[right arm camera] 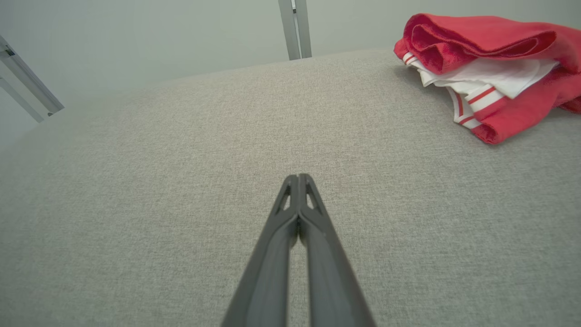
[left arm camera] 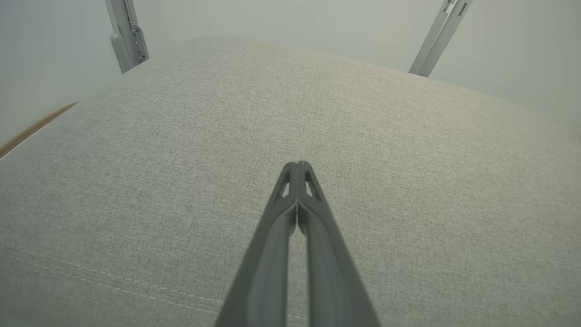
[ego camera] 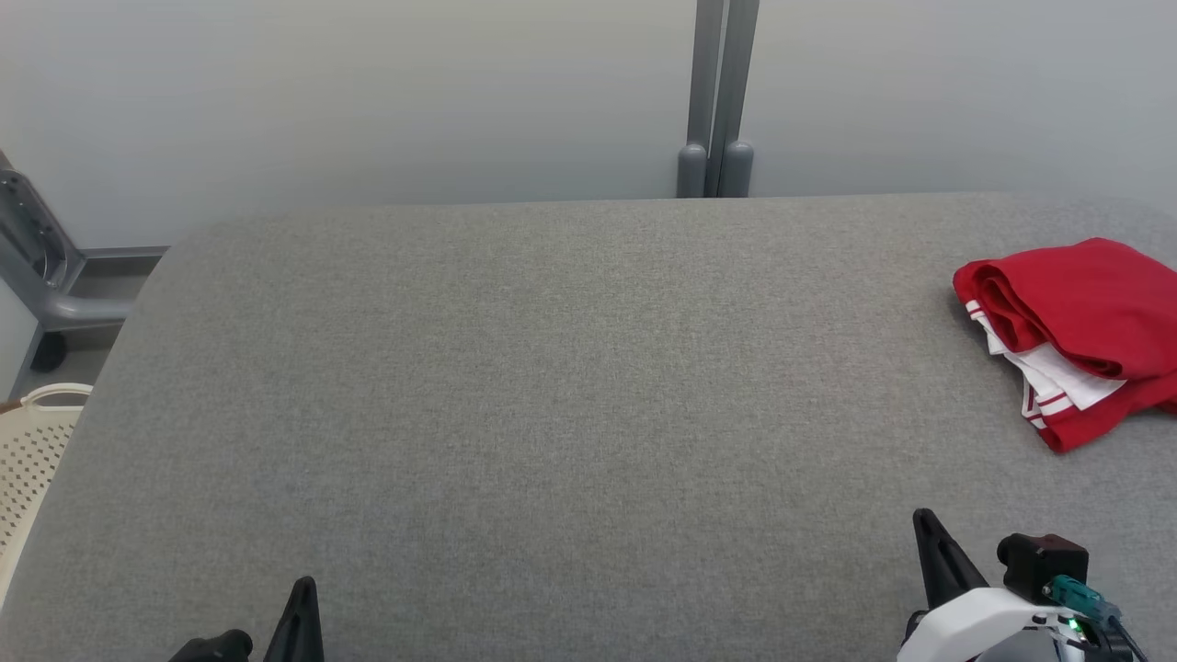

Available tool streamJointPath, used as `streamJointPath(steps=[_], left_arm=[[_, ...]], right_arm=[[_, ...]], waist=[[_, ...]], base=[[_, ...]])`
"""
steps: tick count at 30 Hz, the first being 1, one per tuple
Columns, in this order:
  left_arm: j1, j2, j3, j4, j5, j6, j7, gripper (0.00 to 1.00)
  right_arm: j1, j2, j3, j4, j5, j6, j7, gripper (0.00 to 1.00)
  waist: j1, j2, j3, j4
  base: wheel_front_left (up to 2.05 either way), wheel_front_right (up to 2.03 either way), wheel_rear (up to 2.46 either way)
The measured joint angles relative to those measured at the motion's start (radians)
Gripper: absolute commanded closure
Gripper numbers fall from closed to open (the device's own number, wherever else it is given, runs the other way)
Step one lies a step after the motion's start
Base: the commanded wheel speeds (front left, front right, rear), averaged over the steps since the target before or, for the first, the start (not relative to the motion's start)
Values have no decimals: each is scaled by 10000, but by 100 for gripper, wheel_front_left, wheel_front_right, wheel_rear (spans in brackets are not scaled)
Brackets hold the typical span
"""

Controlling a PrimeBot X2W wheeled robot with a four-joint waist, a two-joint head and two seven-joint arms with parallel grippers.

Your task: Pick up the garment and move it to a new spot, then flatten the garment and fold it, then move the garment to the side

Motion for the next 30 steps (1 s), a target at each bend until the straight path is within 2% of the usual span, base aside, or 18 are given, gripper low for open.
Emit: streamJointPath(steps=[16,30], left_arm=[[-294,-52,140,-261,-2696,-144,658,100],[-620,-88,236,-431,-4539,-268,1122,100]], right_arm=[[0,-2,-276,-487,3018,0,556,100],[-1,-8,-504,-815,5058,-2,941,100]], waist=[[0,0,82,-26],[0,0,147,-47]], base=[[0,0,0],[0,0,0]])
